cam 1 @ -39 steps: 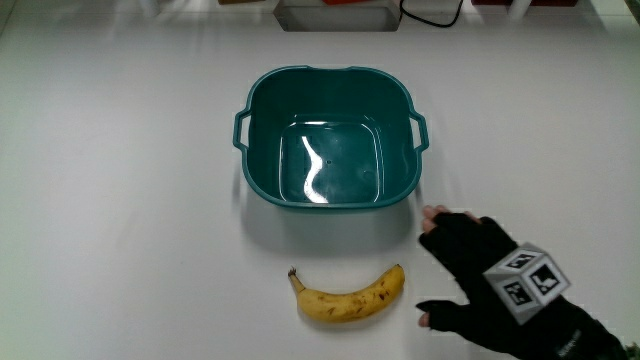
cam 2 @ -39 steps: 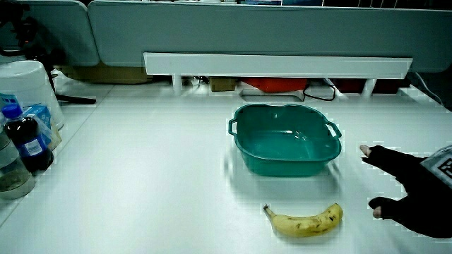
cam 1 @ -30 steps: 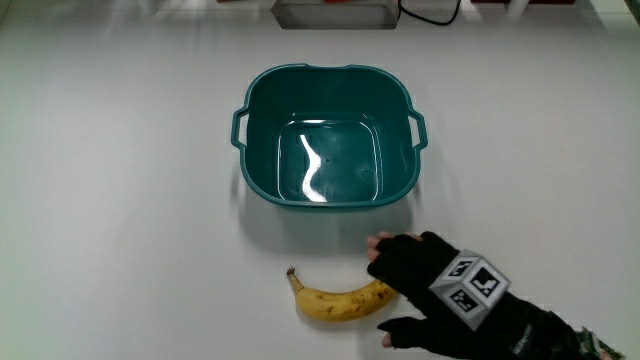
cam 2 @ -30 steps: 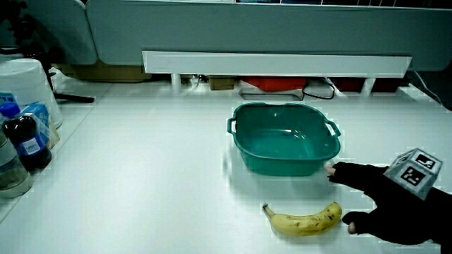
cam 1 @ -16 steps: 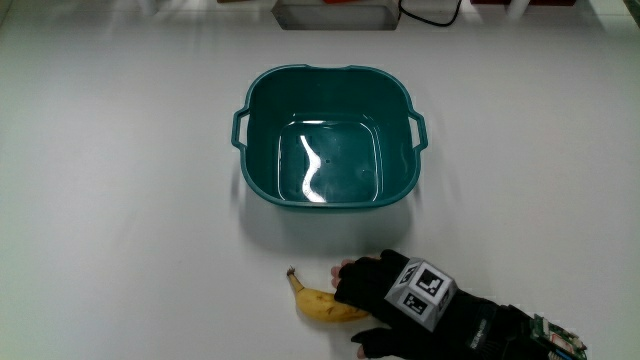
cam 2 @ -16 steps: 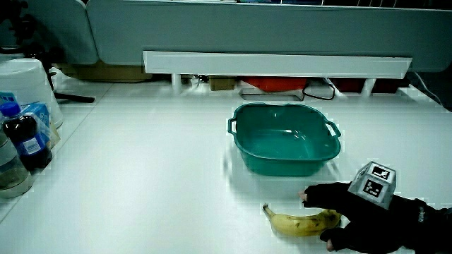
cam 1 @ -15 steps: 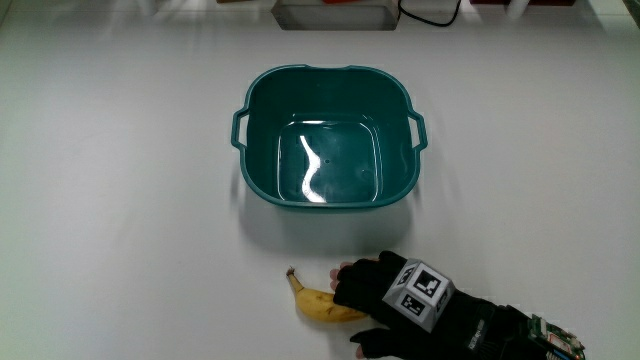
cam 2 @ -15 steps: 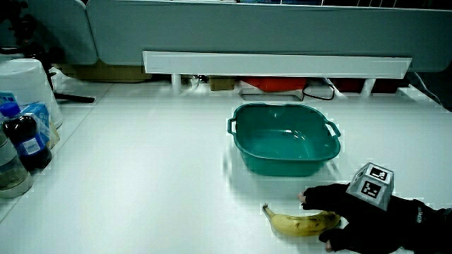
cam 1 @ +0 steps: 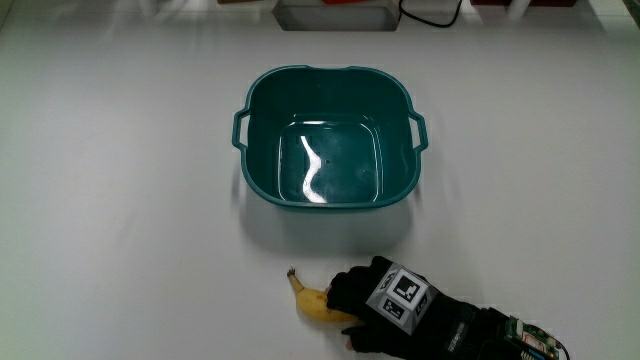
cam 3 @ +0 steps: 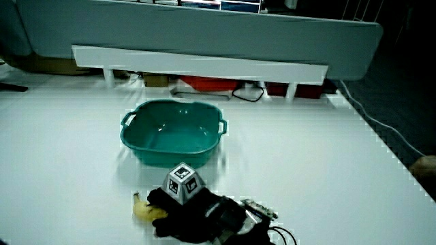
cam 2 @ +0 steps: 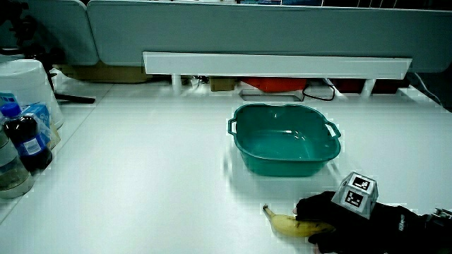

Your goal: Pick banana from desk

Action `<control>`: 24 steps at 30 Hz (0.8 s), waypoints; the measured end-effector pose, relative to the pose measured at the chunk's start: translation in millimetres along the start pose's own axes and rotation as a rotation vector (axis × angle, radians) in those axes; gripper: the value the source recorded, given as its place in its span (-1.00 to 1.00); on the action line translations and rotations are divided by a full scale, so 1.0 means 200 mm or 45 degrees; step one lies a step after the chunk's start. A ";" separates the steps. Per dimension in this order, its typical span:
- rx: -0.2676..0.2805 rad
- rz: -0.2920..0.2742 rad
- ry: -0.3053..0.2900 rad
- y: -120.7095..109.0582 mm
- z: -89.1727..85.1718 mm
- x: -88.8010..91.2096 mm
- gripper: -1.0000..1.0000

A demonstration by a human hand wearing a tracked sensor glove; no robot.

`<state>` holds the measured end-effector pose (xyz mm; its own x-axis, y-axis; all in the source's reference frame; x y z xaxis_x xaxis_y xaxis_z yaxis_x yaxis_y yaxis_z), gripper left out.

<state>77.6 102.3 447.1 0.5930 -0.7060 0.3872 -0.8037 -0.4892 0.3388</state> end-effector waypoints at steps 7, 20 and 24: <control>0.046 0.009 -0.011 0.00 0.01 0.00 0.96; 0.079 0.032 0.006 -0.02 0.01 0.00 1.00; 0.096 0.055 0.020 -0.02 0.01 -0.02 1.00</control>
<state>79.4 105.7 442.2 0.5580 -0.7192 0.4140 -0.8295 -0.4962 0.2562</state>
